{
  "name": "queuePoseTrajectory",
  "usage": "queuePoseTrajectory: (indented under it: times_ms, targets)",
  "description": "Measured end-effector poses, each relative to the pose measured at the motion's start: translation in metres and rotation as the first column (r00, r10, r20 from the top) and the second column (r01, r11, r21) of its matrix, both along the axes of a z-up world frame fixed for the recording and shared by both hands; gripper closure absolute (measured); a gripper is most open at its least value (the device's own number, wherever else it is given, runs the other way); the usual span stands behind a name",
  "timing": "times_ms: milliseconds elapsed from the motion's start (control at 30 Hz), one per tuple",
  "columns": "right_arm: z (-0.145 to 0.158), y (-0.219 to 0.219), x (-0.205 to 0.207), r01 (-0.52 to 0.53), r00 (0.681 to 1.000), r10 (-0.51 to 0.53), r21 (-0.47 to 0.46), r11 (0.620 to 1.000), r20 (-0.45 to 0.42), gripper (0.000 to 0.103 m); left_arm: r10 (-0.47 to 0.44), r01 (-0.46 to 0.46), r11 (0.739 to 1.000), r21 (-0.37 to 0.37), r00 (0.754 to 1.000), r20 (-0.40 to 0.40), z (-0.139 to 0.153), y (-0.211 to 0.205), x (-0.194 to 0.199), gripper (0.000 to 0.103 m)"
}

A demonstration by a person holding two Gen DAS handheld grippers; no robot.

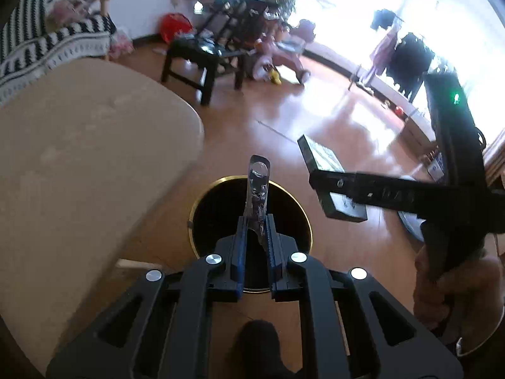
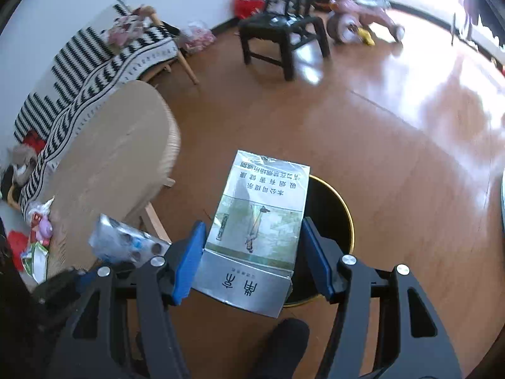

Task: Collect trash
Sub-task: 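Carry both items to the black bin and open both tools over it, then return both tools to the trash pile on the table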

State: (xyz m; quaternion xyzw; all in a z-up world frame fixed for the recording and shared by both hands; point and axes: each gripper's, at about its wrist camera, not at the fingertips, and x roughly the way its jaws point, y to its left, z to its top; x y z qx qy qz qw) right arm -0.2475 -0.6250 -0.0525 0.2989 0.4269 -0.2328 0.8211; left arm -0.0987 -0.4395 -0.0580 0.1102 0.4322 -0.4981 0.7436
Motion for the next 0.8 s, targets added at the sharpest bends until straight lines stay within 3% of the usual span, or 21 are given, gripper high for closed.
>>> queuePoseTrajectory:
  times_ms: [400,467,533,600,800]
  targets:
    - [-0.022,-0.019,-0.005,0.031,0.999,-0.030,0.054,0.998,-0.019,0.042,-0.032,0.033,0.999,0.041,0.999,-0.016,-0.028,-0.031,0.001,0.089]
    - [-0.020,-0.018,-0.001,0.035,0.999,-0.034,0.051,0.998,-0.019,0.037,-0.029,0.029,0.999,0.034,0.999,-0.014,-0.029,-0.032,0.002,0.082]
    - [-0.018,-0.019,-0.001,0.041,0.999,-0.041,0.044,0.998,-0.018,0.019,-0.020,0.020,0.999,0.032,1.000,-0.005,-0.030,-0.032,0.003,0.057]
    - [-0.014,-0.019,-0.002,0.053,0.999,-0.053,0.033,0.998,-0.007,0.016,-0.004,0.003,1.000,0.017,1.000,0.013,-0.027,-0.028,0.004,0.044]
    - [-0.002,-0.017,0.000,0.070,0.997,-0.071,0.035,0.997,0.025,0.016,0.017,-0.017,1.000,-0.003,1.000,0.023,-0.016,-0.017,0.009,0.030]
